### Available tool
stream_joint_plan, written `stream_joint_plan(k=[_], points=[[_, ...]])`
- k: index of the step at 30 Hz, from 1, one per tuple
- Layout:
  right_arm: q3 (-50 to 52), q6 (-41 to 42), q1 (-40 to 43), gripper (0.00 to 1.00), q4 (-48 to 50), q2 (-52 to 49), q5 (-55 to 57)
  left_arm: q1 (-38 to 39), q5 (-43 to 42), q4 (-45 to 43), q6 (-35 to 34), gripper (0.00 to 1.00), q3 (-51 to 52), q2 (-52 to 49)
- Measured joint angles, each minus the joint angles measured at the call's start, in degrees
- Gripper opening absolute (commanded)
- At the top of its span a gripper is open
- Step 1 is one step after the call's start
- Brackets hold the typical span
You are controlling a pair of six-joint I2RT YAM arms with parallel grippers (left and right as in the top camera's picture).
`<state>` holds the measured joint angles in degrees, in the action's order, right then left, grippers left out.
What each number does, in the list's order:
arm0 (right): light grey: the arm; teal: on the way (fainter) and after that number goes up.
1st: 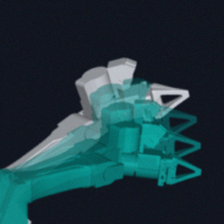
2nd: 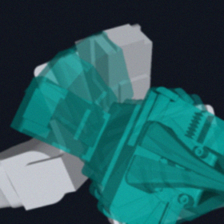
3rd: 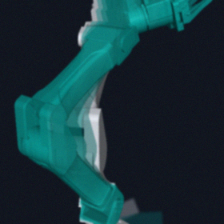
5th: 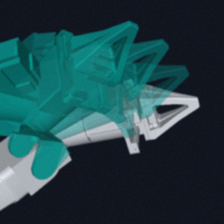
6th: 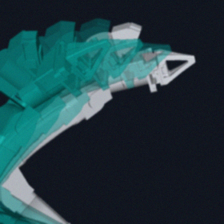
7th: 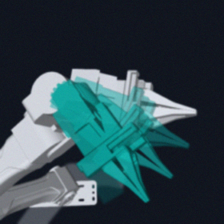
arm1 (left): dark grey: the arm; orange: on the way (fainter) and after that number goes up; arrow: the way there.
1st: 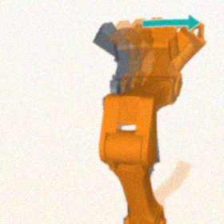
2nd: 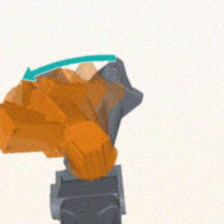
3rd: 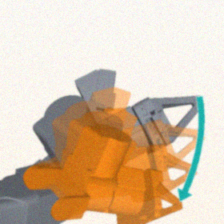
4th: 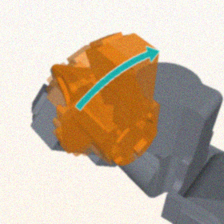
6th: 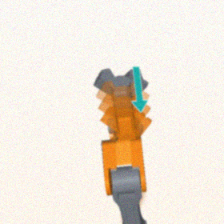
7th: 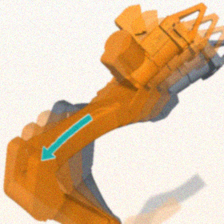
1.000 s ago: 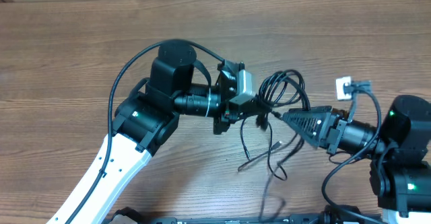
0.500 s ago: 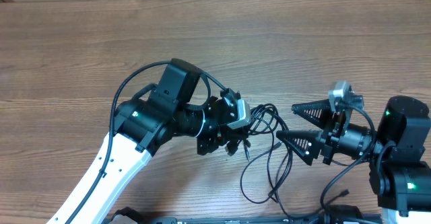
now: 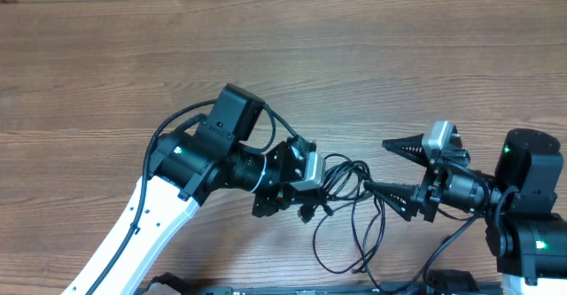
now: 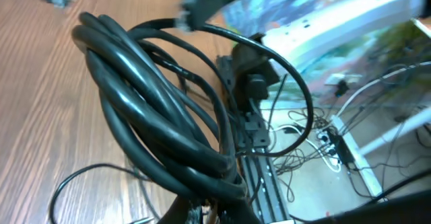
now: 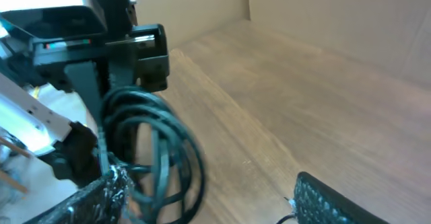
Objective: Untangle cables
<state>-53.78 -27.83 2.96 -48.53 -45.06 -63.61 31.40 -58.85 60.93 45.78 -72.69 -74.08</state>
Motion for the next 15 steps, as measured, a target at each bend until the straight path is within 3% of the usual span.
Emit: stream_joint_plan(k=[5, 13, 15], points=[[0.0, -1.5, 0.0, 0.72, 2.4, 0.0, 0.0, 0.1, -2.1, 0.4, 2.5, 0.04, 0.0, 0.0], [0.0, -2.2, 0.0, 0.77, 5.2, 0.0, -1.0, 3.3, -2.5, -0.6, 4.3, 0.04, 0.0, 0.0], [0.0, -2.3, 0.0, 0.72, 5.3, 0.0, -2.1, 4.2, -2.7, -1.4, 4.6, 0.04, 0.0, 0.0]])
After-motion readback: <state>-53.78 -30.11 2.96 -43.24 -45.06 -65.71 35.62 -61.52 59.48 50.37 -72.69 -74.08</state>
